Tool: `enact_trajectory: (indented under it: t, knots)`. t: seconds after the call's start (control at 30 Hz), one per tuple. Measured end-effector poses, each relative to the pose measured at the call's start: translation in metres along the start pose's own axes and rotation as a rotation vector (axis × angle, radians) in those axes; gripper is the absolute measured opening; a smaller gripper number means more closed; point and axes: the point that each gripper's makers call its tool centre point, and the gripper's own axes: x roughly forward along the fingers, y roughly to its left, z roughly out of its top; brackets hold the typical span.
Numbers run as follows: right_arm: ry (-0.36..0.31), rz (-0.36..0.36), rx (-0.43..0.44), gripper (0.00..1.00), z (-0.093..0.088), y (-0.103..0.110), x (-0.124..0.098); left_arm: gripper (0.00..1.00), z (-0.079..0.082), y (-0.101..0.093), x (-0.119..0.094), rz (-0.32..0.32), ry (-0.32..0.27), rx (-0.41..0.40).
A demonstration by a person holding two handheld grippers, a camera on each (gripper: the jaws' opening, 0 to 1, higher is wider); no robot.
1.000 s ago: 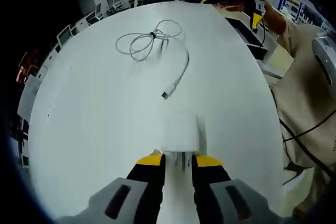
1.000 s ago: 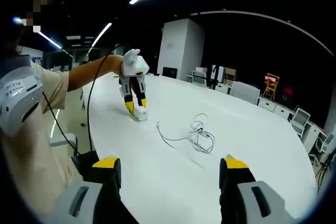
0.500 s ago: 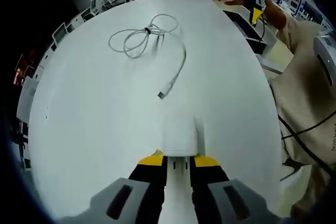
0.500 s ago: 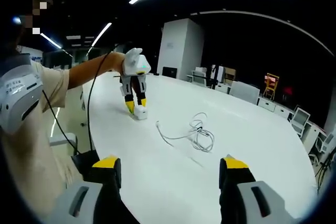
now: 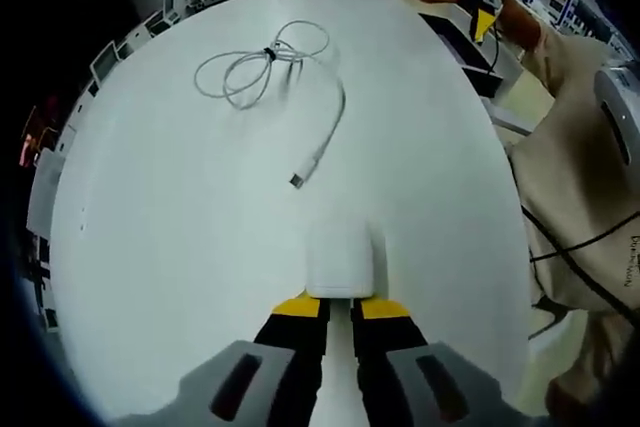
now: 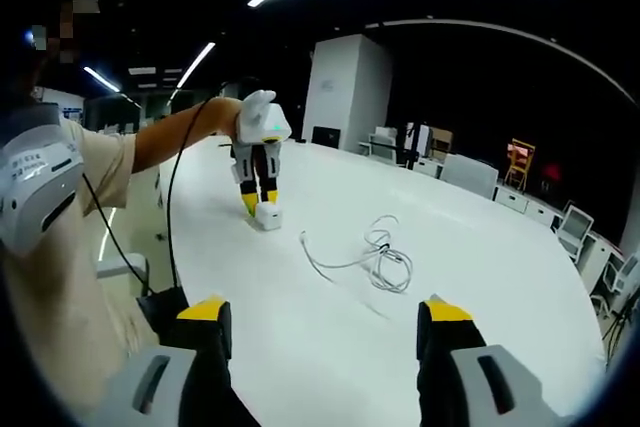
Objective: Plug the desk Type‑C cable into the charger adapter.
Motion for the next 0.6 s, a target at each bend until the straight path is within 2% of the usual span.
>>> enact_trajectory:
  t: [0.1, 0.27, 0.4, 0.6]
  knots:
    - [0.004, 0.015, -0.005, 0.73, 0.002, 0.001, 0.006, 0.11, 0.000, 0.000, 0.000, -0.014, -0.013, 0.039]
    - [0.019, 0.029, -0.013, 0.73, 0.011, 0.000, 0.016, 0.11, -0.001, -0.001, -0.001, 0.005, -0.033, 0.017]
    - [0.007, 0.010, -0.025, 0.71, 0.024, -0.006, 0.020, 0.11, -0.002, 0.000, -0.001, 0.014, -0.062, -0.001]
    - [0.032, 0.007, -0.059, 0.70, 0.030, -0.004, 0.025, 0.11, -0.002, -0.001, -0.002, 0.015, -0.131, 0.024]
